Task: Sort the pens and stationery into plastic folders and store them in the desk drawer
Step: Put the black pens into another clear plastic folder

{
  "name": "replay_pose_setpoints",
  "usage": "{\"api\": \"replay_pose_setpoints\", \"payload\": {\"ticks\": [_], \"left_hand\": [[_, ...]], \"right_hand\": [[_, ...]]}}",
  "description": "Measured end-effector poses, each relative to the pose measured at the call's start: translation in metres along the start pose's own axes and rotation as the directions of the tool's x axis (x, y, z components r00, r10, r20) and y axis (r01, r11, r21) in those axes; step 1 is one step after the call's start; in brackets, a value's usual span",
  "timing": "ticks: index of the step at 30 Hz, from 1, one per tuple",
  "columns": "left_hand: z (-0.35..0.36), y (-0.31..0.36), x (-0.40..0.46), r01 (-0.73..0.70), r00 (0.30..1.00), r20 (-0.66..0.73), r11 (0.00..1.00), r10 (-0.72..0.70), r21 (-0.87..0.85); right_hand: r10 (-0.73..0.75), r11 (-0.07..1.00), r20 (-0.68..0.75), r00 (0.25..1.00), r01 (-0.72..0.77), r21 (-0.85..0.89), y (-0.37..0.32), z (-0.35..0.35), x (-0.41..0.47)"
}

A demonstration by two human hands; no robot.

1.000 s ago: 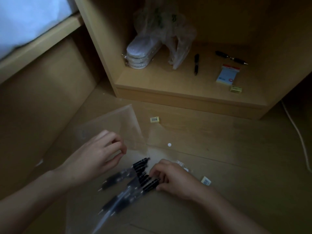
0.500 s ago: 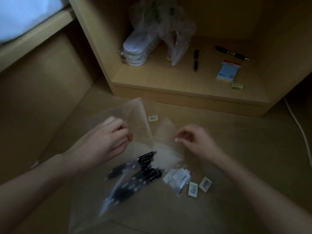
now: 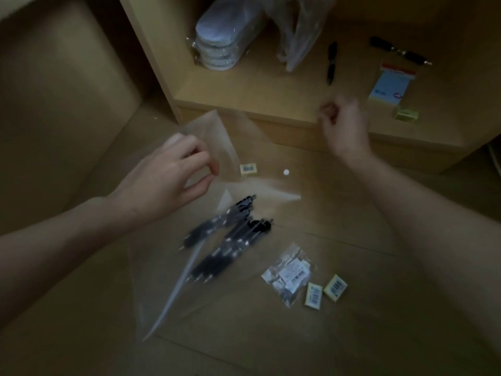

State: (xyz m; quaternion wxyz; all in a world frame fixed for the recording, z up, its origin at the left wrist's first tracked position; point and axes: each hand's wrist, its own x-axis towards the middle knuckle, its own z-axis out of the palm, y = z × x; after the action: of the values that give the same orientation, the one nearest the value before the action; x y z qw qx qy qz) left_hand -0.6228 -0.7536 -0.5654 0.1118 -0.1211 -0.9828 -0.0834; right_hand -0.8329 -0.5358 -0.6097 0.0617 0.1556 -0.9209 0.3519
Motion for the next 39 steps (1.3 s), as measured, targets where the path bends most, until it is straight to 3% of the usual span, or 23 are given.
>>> {"api": "replay_pose_setpoints", "payload": {"ticks": [3,6,9,13,22,29,34,39], "left_hand": [[0.008,-0.003,0.005,-0.015,1.0,0.003,1.0,0.015,-0.022],[0.014,-0.004,0.009,-0.023,1.0,0.013,0.999,0.024,-0.035],[0.019,-0.003,0.011,-0.02,1.0,0.015,0.999,0.02,-0.025],[0.023,-0.004,0.015,-0.047,0.999,0.015,0.999,0.047,-0.015],[0.015,-0.001,0.013,-0.069,0.998,0.004,0.998,0.069,-0.009],[0.005,0.01,0.006,-0.064,0.998,-0.008,0.998,0.064,0.011],[-0.002,0.017,-0.003,-0.08,0.997,-0.017,0.997,0.08,0.024],[-0.008,0.024,-0.009,-0.105,0.994,0.003,0.994,0.105,0.027]], "right_hand": [[-0.032,0.986,-0.03,0.999,0.026,-0.163,-0.002,0.005,0.028],[0.033,0.94,0.1,0.994,0.003,-0.34,0.003,0.007,0.058],[0.135,0.911,0.24,0.961,-0.025,-0.411,0.008,0.012,0.085],[0.083,0.885,0.269,0.959,0.053,-0.462,0.002,0.016,0.089],[0.057,0.915,0.175,0.983,0.019,-0.404,0.005,0.012,0.062],[-0.002,0.942,0.069,0.998,0.025,-0.334,-0.007,-0.005,-0.007],[0.09,0.995,0.033,0.995,-0.089,-0.05,-0.009,-0.022,-0.078],[0.244,0.959,0.117,0.963,-0.257,0.123,-0.006,-0.029,-0.139]]}}
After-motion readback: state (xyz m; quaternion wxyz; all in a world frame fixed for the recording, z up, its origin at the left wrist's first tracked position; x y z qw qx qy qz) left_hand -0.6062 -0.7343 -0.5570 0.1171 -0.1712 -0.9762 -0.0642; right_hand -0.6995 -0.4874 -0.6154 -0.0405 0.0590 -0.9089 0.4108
